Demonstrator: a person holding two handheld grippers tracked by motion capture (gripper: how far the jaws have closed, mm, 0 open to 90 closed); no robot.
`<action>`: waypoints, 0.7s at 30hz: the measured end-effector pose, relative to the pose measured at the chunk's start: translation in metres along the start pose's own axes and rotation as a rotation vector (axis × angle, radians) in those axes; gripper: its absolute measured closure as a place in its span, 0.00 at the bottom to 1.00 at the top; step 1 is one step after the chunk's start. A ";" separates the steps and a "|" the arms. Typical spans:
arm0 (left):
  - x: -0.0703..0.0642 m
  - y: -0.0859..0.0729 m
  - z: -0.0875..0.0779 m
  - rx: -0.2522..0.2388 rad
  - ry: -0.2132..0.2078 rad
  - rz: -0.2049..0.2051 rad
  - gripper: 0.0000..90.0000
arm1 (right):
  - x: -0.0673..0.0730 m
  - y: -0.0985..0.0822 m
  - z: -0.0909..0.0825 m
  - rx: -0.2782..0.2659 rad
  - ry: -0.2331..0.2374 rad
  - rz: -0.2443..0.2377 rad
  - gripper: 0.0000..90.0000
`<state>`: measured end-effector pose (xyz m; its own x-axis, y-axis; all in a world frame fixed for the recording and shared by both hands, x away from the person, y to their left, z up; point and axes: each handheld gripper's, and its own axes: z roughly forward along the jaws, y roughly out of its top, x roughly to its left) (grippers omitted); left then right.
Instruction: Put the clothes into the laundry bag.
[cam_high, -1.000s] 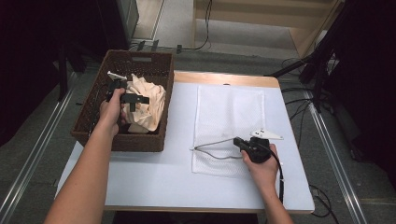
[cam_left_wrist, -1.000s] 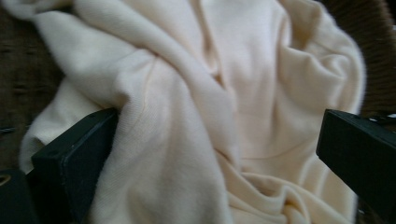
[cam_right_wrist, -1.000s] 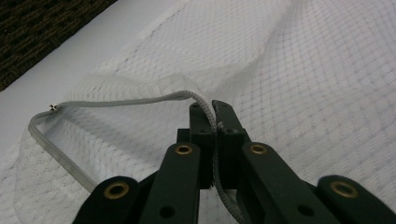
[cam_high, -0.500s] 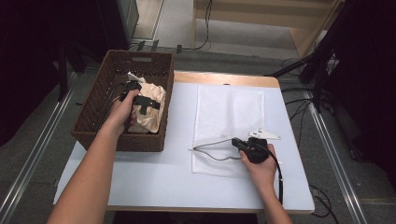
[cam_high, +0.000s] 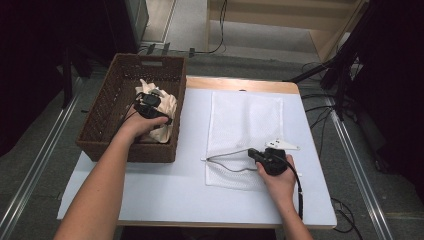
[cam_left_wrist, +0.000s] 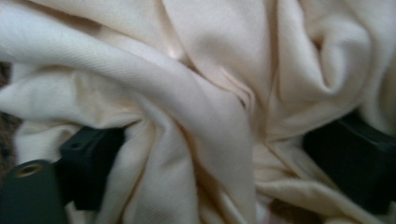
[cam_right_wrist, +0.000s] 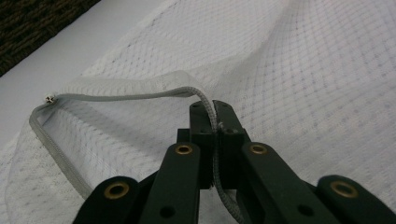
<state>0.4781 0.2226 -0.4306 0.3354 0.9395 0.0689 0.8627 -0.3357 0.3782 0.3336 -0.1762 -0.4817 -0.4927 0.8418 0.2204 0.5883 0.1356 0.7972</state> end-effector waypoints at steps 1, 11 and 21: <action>0.001 0.001 -0.002 0.009 0.014 0.001 0.17 | 0.000 0.000 0.000 0.003 -0.002 -0.001 0.99; 0.036 0.002 -0.023 -0.017 0.044 -0.160 0.82 | -0.001 -0.002 0.000 0.005 -0.006 -0.008 0.99; 0.024 0.002 -0.008 0.043 -0.081 -0.121 0.10 | -0.001 -0.003 0.001 0.008 -0.004 -0.001 0.99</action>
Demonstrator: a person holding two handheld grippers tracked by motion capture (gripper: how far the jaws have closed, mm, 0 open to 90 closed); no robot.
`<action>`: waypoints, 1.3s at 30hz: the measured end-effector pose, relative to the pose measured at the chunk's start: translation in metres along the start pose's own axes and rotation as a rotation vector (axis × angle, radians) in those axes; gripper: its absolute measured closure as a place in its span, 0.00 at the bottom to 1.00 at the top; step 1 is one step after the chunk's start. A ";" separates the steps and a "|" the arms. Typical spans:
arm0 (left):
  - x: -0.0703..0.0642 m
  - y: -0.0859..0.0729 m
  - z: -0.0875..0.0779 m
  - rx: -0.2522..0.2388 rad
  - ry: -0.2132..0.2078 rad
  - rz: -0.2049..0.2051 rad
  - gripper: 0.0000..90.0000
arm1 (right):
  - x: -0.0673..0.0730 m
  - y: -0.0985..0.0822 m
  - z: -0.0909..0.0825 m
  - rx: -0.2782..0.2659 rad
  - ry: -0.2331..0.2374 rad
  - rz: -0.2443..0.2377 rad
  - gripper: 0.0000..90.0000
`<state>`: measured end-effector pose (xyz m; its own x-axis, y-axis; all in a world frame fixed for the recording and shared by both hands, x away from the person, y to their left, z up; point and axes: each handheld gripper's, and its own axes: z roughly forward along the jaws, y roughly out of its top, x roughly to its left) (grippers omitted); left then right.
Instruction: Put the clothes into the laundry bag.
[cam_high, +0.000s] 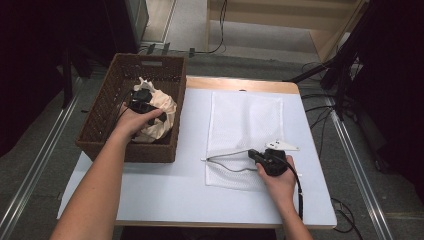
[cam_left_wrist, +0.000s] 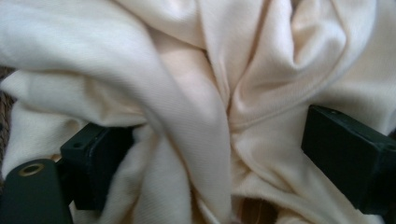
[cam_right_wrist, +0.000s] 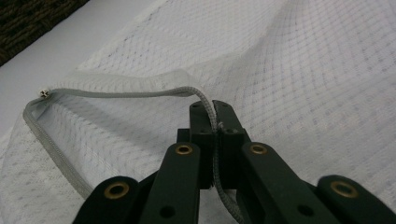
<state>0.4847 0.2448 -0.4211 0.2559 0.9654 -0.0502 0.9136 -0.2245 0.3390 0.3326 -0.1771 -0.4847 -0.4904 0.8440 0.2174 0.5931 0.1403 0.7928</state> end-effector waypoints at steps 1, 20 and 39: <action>-0.002 -0.001 0.001 0.005 0.024 0.037 0.10 | 0.000 0.000 0.000 -0.001 0.000 -0.001 0.99; 0.008 0.000 -0.035 -0.168 0.021 0.018 0.84 | 0.000 -0.001 0.000 -0.005 0.004 -0.003 0.99; 0.020 -0.014 -0.070 -0.430 0.003 -0.025 0.82 | 0.002 -0.002 -0.002 -0.021 0.001 -0.020 0.99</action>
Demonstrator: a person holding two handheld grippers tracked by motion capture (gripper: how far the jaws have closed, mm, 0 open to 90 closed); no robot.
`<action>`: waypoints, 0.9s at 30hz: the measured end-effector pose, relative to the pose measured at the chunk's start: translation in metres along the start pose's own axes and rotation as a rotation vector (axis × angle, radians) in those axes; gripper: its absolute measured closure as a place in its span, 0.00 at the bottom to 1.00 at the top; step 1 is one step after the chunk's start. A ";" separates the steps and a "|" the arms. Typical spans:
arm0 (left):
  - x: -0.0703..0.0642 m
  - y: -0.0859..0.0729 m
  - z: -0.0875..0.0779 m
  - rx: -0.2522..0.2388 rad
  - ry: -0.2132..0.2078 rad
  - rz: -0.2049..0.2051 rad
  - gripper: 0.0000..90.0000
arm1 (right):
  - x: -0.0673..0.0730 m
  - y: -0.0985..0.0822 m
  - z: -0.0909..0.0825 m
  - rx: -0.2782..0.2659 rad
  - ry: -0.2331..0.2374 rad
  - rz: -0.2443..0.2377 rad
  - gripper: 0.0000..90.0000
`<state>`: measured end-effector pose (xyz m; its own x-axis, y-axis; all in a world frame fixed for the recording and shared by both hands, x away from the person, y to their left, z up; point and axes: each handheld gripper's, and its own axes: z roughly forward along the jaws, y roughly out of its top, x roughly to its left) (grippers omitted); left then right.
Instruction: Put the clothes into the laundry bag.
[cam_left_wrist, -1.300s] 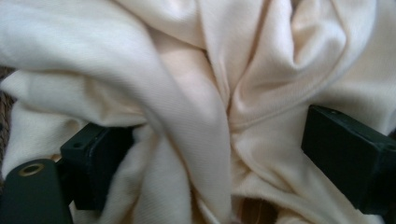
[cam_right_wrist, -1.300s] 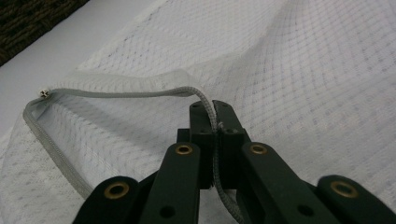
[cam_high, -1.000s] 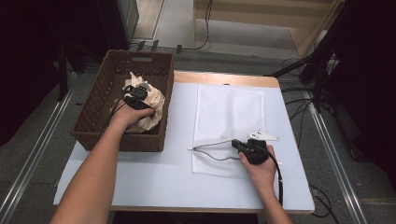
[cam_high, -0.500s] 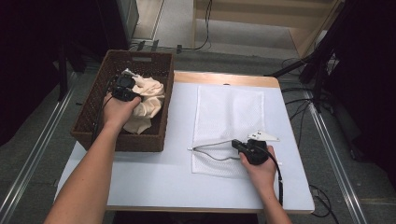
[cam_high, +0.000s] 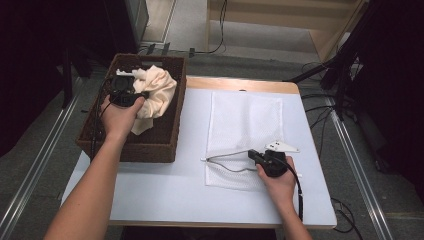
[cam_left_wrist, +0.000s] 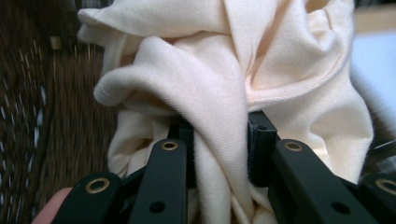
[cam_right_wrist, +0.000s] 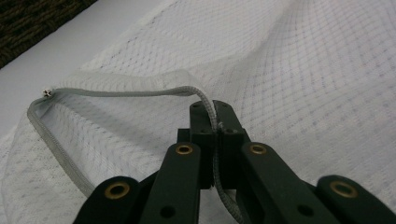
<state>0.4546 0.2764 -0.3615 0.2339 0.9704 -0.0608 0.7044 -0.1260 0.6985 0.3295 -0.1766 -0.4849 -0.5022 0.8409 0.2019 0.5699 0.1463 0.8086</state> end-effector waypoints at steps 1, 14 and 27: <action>0.004 -0.002 0.007 0.053 0.015 0.003 0.82 | 0.000 0.000 0.000 0.000 -0.001 -0.001 0.99; 0.011 -0.020 0.067 0.474 0.170 -0.076 0.00 | 0.000 0.000 0.000 0.001 0.004 -0.006 0.99; -0.001 -0.022 0.065 0.475 0.060 -0.076 0.44 | 0.000 0.000 0.000 0.005 0.007 -0.005 0.99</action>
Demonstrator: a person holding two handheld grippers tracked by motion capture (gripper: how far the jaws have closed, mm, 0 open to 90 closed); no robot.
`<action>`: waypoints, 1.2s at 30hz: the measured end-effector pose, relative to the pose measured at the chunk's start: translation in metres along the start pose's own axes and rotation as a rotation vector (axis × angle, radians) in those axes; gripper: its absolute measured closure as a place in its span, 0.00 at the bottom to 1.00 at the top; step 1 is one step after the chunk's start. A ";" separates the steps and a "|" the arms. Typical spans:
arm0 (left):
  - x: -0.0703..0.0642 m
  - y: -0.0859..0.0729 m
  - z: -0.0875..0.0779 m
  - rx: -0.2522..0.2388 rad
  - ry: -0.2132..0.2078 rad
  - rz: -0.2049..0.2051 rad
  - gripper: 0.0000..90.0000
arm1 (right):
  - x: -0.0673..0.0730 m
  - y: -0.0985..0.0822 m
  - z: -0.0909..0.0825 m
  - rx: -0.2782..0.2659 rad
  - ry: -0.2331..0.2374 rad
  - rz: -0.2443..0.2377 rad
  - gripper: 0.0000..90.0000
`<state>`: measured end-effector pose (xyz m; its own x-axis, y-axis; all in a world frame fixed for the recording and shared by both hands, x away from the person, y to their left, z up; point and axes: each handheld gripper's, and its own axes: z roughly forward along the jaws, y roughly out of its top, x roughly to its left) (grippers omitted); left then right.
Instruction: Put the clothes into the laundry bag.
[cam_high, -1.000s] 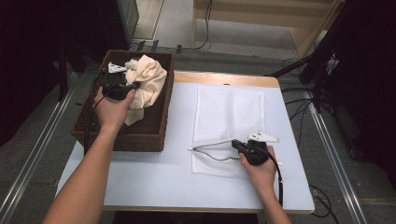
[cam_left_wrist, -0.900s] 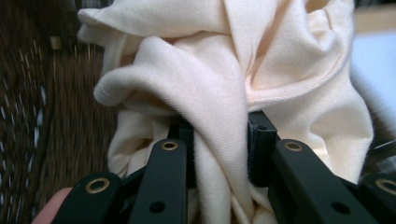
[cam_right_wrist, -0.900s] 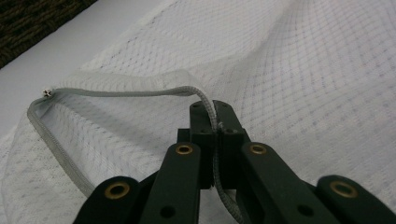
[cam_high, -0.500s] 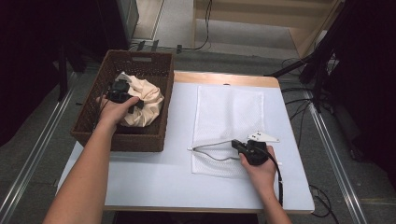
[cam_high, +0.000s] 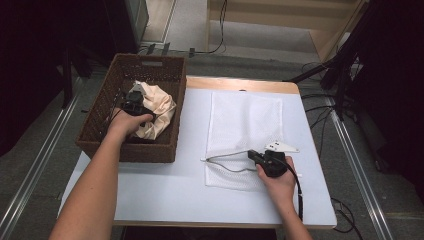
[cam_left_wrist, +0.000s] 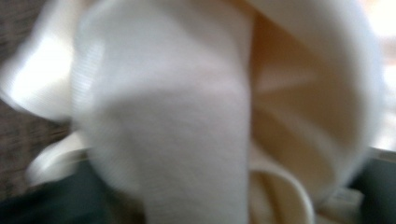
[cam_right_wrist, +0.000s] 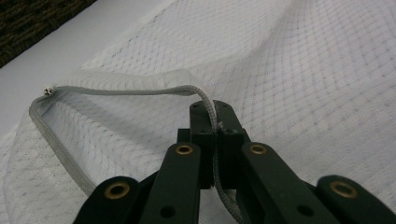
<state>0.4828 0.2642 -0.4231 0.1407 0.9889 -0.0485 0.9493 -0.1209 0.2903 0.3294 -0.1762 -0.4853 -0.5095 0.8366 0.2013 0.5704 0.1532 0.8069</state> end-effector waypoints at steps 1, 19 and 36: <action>-0.002 0.000 0.000 -0.001 0.000 0.012 0.55 | 0.000 0.000 0.000 0.002 0.002 0.001 0.99; 0.012 -0.003 -0.056 -0.385 -0.124 -0.036 0.72 | 0.000 0.000 -0.001 -0.007 0.004 0.004 0.99; -0.010 -0.023 -0.109 -0.719 -0.191 0.038 0.72 | 0.001 0.000 -0.001 -0.016 0.002 -0.002 0.99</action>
<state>0.4291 0.2670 -0.3245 0.2790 0.9447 -0.1722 0.5335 -0.0034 0.8458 0.3281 -0.1761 -0.4846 -0.5120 0.8352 0.2008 0.5592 0.1466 0.8160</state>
